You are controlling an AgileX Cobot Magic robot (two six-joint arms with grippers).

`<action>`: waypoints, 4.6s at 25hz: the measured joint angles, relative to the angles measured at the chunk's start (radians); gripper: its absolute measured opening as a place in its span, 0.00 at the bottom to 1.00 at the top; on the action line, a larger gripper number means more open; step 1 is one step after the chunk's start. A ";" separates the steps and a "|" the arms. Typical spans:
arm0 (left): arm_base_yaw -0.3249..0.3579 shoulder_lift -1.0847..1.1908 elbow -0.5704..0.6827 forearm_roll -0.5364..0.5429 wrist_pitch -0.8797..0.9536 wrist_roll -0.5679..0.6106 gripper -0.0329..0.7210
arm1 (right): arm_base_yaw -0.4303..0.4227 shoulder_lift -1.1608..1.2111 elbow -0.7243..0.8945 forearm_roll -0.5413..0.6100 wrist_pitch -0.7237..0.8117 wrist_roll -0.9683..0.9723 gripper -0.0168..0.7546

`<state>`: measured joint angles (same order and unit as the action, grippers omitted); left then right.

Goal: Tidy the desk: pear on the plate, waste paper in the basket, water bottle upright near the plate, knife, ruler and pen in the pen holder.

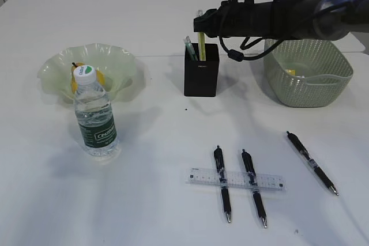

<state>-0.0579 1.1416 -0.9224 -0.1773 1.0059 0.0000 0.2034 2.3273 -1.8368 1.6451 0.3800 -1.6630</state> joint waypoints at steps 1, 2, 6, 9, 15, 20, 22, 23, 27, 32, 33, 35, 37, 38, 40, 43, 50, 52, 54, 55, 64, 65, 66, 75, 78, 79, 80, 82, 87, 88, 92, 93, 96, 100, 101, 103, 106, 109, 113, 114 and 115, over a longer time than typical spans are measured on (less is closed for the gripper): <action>0.000 0.000 0.000 0.000 0.000 0.000 0.72 | 0.000 0.002 0.000 0.007 0.000 -0.002 0.19; 0.000 0.000 0.000 0.000 0.000 0.000 0.72 | 0.000 0.004 0.000 0.010 0.000 -0.002 0.19; 0.000 0.000 0.000 0.000 0.000 0.000 0.72 | 0.000 0.006 0.000 0.016 0.000 -0.002 0.23; 0.000 0.000 0.000 0.000 0.000 0.000 0.72 | 0.000 0.006 0.000 0.018 0.000 -0.002 0.34; 0.000 0.000 0.000 0.000 0.000 0.000 0.72 | 0.000 0.006 0.000 0.020 0.004 -0.004 0.45; 0.000 0.000 0.000 0.000 0.000 0.000 0.72 | 0.000 0.000 0.000 0.022 0.012 0.039 0.46; 0.000 0.000 0.000 0.000 0.000 0.000 0.72 | 0.000 -0.019 0.000 0.017 0.012 0.065 0.46; 0.000 0.000 0.000 0.000 0.000 0.000 0.72 | 0.000 -0.033 0.000 0.010 0.012 0.079 0.46; 0.000 0.000 0.000 0.000 0.000 0.000 0.72 | 0.000 -0.086 -0.003 -0.110 0.029 0.230 0.46; 0.000 0.000 0.000 0.000 0.004 0.000 0.72 | 0.002 -0.129 -0.002 -0.453 0.143 0.578 0.46; 0.000 0.000 0.000 0.000 0.006 0.000 0.72 | 0.001 -0.139 -0.002 -0.537 0.177 0.640 0.46; 0.000 0.000 0.000 0.000 0.012 0.000 0.72 | 0.001 -0.163 -0.002 -0.687 0.248 0.783 0.46; 0.000 0.000 0.000 0.000 0.024 0.000 0.72 | 0.001 -0.197 -0.002 -0.835 0.331 0.901 0.46; 0.000 0.000 0.000 0.000 0.030 0.000 0.72 | 0.001 -0.217 -0.002 -0.892 0.370 0.958 0.46; 0.000 0.000 0.000 0.000 0.034 0.000 0.72 | 0.001 -0.256 -0.002 -1.013 0.437 1.045 0.46; 0.000 0.000 0.000 0.000 0.047 0.000 0.72 | 0.001 -0.321 -0.002 -1.159 0.526 1.160 0.46; 0.000 0.000 0.000 0.000 0.074 0.000 0.72 | 0.001 -0.477 0.016 -1.420 0.664 1.313 0.46; 0.000 0.000 0.000 0.000 0.082 0.000 0.72 | 0.001 -0.533 0.059 -1.474 0.673 1.323 0.46; 0.000 0.000 0.000 0.000 0.083 0.000 0.72 | 0.001 -0.599 0.118 -1.531 0.678 1.332 0.46; 0.000 0.000 0.000 0.000 0.083 0.000 0.72 | 0.001 -0.631 0.156 -1.553 0.680 1.336 0.46; 0.000 0.000 0.000 0.002 0.085 0.000 0.72 | 0.033 -0.810 0.507 -1.675 0.688 1.344 0.46; 0.000 0.000 0.000 0.003 0.085 0.000 0.72 | 0.055 -0.817 0.538 -1.718 0.690 1.344 0.46; 0.000 0.000 0.000 0.004 0.085 0.000 0.72 | 0.079 -0.820 0.564 -1.751 0.692 1.344 0.46; 0.000 0.000 0.000 0.010 0.094 0.000 0.72 | 0.189 -0.822 0.623 -1.754 0.639 1.099 0.46; 0.000 0.000 0.000 0.010 0.094 0.000 0.72 | 0.195 -0.822 0.623 -1.704 0.595 1.019 0.46; 0.000 0.000 0.000 0.010 0.094 0.000 0.72 | 0.195 -0.822 0.623 -1.700 0.582 1.006 0.46; 0.000 0.000 0.000 0.010 0.094 0.000 0.72 | 0.197 -0.822 0.623 -1.698 0.573 0.999 0.46; 0.000 0.000 0.000 0.010 0.094 0.000 0.72 | 0.197 -0.822 0.623 -1.702 0.555 0.995 0.46; 0.000 0.000 0.000 0.014 0.079 0.000 0.72 | 0.197 -0.822 0.623 -1.698 0.517 0.972 0.46; 0.000 0.000 0.000 0.016 0.078 0.000 0.72 | 0.197 -0.822 0.623 -1.696 0.512 0.947 0.46; 0.000 0.000 0.000 0.023 0.076 0.000 0.72 | 0.197 -0.792 0.623 -1.685 0.508 0.842 0.46; 0.000 0.000 0.000 0.023 0.076 0.000 0.72 | 0.197 -0.777 0.623 -1.684 0.508 0.820 0.46; 0.000 0.000 0.000 0.025 0.074 0.000 0.72 | 0.197 -0.725 0.623 -1.681 0.506 0.775 0.46; 0.000 0.000 0.000 0.025 0.053 0.000 0.72 | 0.197 -0.646 0.576 -1.645 0.528 0.721 0.46; 0.000 0.000 0.000 0.025 0.050 0.000 0.72 | 0.197 -0.630 0.556 -1.635 0.532 0.704 0.46; 0.000 0.000 0.000 0.025 0.050 0.000 0.72 | 0.197 -0.596 0.517 -1.604 0.542 0.676 0.46; 0.000 0.000 0.000 0.025 0.050 0.000 0.72 | 0.207 -0.561 0.470 -1.576 0.557 0.645 0.46; 0.000 0.000 0.000 0.025 0.050 0.000 0.72 | 0.250 -0.523 0.445 -1.575 0.563 0.617 0.46; 0.000 0.000 0.000 0.025 0.048 0.000 0.72 | 0.303 -0.455 0.428 -1.571 0.563 0.610 0.46; 0.000 0.000 0.000 0.025 0.048 0.000 0.72 | 0.310 -0.439 0.426 -1.571 0.566 0.610 0.46; 0.000 0.000 0.000 0.025 0.048 0.000 0.72 | 0.312 -0.429 0.424 -1.567 0.570 0.610 0.46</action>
<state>-0.0579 1.1416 -0.9224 -0.1523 1.0540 0.0000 0.5156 1.8983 -1.4127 0.0785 0.9499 -1.0534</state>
